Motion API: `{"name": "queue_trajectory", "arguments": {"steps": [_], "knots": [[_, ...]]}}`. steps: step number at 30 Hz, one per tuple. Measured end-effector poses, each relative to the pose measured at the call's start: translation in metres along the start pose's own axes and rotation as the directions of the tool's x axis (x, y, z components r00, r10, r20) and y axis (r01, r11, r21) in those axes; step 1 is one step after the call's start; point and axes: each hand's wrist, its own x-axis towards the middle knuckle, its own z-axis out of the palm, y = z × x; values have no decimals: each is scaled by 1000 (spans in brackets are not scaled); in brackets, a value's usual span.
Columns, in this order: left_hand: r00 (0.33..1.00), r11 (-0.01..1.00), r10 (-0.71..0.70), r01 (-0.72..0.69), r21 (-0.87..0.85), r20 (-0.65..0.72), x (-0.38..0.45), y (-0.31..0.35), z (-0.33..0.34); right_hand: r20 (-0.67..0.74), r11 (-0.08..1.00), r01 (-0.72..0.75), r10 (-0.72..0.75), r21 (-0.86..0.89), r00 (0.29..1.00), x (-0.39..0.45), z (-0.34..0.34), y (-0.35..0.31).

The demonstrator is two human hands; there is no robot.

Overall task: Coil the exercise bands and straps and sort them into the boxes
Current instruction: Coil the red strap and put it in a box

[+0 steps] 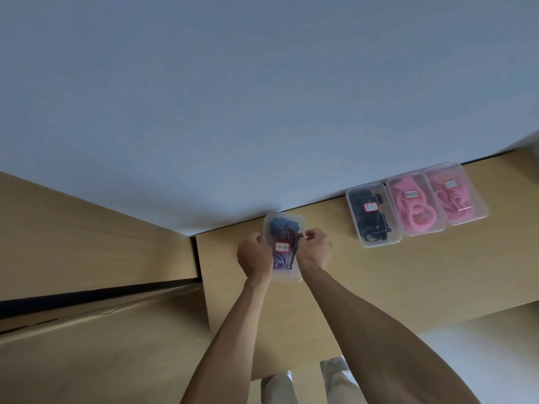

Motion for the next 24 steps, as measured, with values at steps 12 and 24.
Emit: {"name": "queue_trajectory", "arguments": {"steps": [12, 24], "knots": [[969, 1000, -7, 12, -19, 246, -22, 14, 12, -72, 997, 10, -15, -72, 997, 14, -35, 11], [967, 996, -54, 71, -60, 249, -7, 23, 24, -43, 996, 32, -36, -85, 998, 30, -34, 11]]}}
